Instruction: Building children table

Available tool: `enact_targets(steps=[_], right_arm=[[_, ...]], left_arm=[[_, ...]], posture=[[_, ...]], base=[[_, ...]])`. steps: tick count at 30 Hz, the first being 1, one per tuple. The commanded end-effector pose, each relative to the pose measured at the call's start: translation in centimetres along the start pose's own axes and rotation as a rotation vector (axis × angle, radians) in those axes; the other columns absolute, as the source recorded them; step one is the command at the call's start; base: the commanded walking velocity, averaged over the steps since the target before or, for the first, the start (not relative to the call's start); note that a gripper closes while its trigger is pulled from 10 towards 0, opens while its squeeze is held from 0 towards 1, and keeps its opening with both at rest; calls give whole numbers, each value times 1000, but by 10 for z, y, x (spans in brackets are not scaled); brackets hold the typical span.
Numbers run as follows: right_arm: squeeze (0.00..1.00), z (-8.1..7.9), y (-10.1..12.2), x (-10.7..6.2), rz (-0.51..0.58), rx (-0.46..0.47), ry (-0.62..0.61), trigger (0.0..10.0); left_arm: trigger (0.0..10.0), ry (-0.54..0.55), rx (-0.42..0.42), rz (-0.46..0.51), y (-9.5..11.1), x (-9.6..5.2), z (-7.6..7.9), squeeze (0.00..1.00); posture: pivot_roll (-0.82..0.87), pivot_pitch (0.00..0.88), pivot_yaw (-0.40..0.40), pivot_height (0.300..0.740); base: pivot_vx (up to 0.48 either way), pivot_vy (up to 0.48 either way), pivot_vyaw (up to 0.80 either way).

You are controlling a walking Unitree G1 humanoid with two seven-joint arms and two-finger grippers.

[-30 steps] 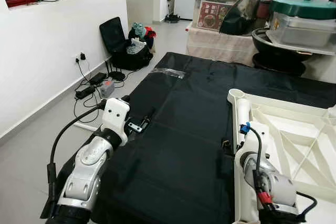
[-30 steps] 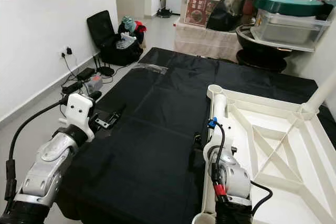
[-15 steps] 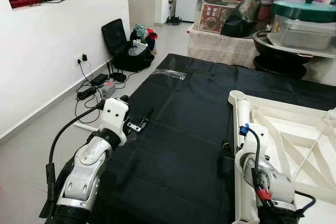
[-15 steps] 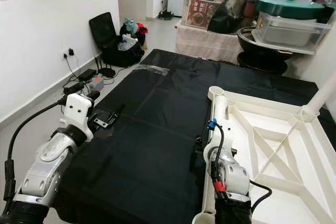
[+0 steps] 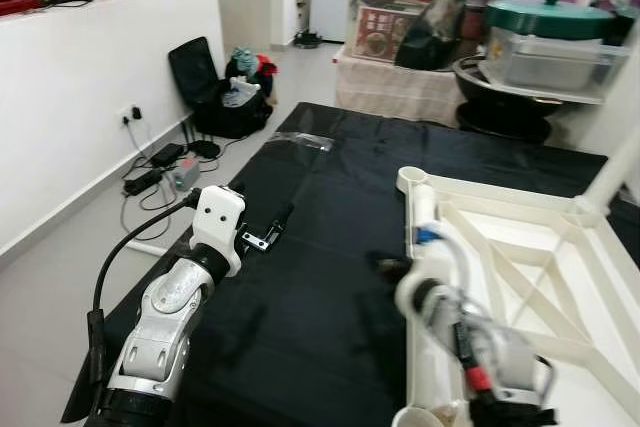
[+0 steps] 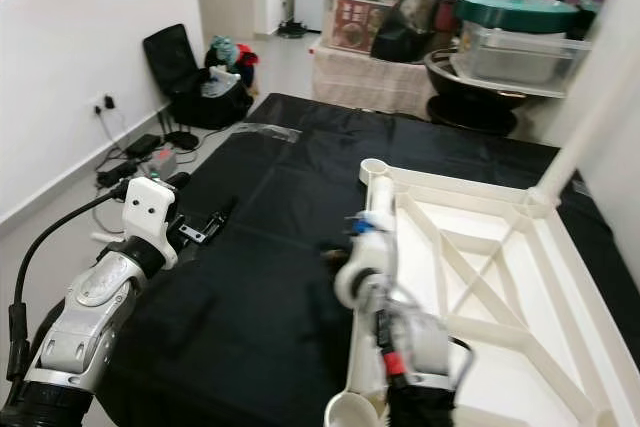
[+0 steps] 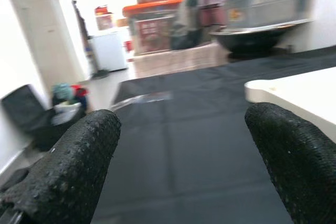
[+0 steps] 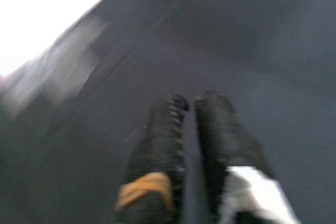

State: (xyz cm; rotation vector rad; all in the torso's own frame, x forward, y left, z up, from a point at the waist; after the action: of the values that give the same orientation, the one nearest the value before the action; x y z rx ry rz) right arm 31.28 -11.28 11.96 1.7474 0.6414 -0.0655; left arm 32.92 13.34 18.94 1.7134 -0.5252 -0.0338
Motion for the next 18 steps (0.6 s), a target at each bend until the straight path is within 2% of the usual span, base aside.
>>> enact_targets(steps=[1, 2, 4, 7, 8, 9, 10, 12, 14, 16, 17, 18], right_arm=[[0, -4, -12, -3, -44, -100, 28, 0], [0, -7, -17, -4, -64, -138, 52, 0], [0, -11, -21, -6, -79, -156, 74, 0], [0, -11, -24, -8, -97, -175, 84, 0], [0, -7, -23, -9, -88, -184, 64, 0], [0, -1, -13, -9, -35, -183, 27, 0], [0, -1, -13, -9, -35, -183, 27, 0], [0, 6, 14, -11, 103, -195, -12, 0], [0, 6, 14, -11, 103, -195, -12, 0], [0, -3, 58, -20, 331, -199, 31, 0], [0, -3, 58, -20, 331, -199, 31, 0], [0, -8, 76, -25, 407, -223, 41, 7765]], left_arm=[[10000, 2, 5, -28, -5, 0, -1, 0], [10000, 2, 5, -29, -5, 0, -1, 0], [10000, -1, 5, -31, -5, -1, -1, 0], [10000, -3, 5, -35, -6, -1, 0, 0], [10000, -6, 6, -37, -7, -1, 0, 0], [10000, -7, 7, -38, -7, -1, 0, 0], [10000, -7, 7, -38, -7, -1, 0, 0], [10000, -6, 8, -37, -7, -1, 0, 0], [10000, -6, 8, -37, -7, -1, 0, 0], [10000, -6, 8, -38, -7, -1, 0, 0], [10000, -6, 8, -38, -7, -1, 0, 0], [10000, -6, 8, -39, -7, -1, 1, 0]], posture=[[73, 0, -118, 740], [73, 0, -118, 740], [69, 0, -115, 740], [68, 0, -115, 740], [66, 0, -112, 740], [66, 0, -112, 740], [66, 0, -112, 740], [66, 0, -112, 740], [66, 0, -112, 740], [67, 0, -112, 740], [67, 0, -112, 740], [67, 0, -112, 740]], base=[[0, 0, 0], [0, 0, 0], [0, 0, 0], [0, 0, 0], [0, 0, 0], [0, 0, 0], [0, 0, 0], [0, 0, 0], [0, 0, 0], [0, 0, 0], [0, 0, 0], [0, 0, 0]])
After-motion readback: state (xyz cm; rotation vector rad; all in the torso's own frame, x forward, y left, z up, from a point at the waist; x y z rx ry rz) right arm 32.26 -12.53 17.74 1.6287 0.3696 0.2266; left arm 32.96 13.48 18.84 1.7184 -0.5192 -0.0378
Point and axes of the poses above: a point about 5 cm out from each wrist's last joint towards the gripper, its own x axis pointing out of the wrist towards the gripper, its own y axis along the axis of the wrist's last joint, z = x × y, the point moved 2 cm from there along x, pointing out of the wrist towards the gripper, and after that the axes turned 2 degrees about x, right-handed, at the moved point
